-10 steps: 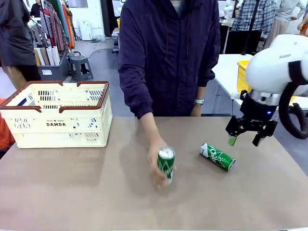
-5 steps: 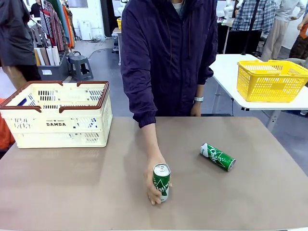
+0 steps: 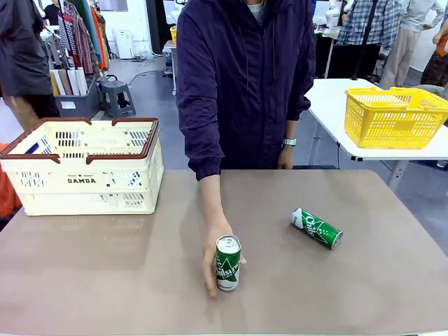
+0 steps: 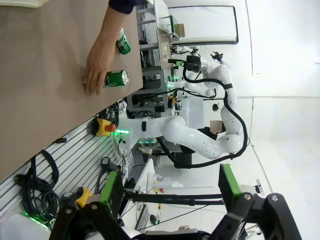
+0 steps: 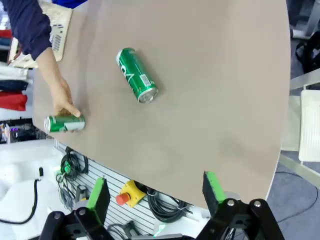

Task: Place the drinks into the Shopping basket.
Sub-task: Pick up one drink and place it into the Shopping basket.

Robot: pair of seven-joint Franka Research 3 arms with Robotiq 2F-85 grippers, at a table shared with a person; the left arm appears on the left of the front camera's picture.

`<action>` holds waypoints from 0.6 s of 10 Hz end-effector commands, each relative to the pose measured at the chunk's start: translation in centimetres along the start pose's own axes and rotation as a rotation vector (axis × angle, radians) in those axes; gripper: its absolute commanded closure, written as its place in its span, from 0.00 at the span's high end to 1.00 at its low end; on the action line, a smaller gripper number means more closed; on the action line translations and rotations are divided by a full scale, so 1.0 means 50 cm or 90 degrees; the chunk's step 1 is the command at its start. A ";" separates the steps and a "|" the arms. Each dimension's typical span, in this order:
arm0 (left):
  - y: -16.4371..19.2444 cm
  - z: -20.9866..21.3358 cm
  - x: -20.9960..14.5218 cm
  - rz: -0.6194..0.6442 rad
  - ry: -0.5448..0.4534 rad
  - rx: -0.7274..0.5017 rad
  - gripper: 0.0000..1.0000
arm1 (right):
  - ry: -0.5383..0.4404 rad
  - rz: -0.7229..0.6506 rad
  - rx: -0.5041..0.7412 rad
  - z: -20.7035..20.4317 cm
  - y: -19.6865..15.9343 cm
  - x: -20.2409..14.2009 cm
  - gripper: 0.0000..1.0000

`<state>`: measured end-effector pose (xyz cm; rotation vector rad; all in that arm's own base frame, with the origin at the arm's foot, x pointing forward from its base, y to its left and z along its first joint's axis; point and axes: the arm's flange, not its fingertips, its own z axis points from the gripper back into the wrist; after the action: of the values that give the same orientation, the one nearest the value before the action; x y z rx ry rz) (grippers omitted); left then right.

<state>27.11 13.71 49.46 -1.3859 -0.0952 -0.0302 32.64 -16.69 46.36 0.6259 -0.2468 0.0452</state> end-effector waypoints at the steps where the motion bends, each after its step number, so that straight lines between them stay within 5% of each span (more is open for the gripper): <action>1: -0.006 -0.002 -0.001 -0.001 -0.005 -0.011 1.00 | 0.024 -0.073 -0.071 -0.063 0.094 0.056 1.00; 6: -0.006 -0.002 -0.001 -0.001 -0.005 -0.011 1.00 | 0.107 -0.056 -0.383 -0.321 0.306 0.232 1.00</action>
<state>27.11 13.67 49.47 -1.3854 -0.0947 -0.0309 42.64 5.01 45.51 0.1322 -0.0999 -0.0596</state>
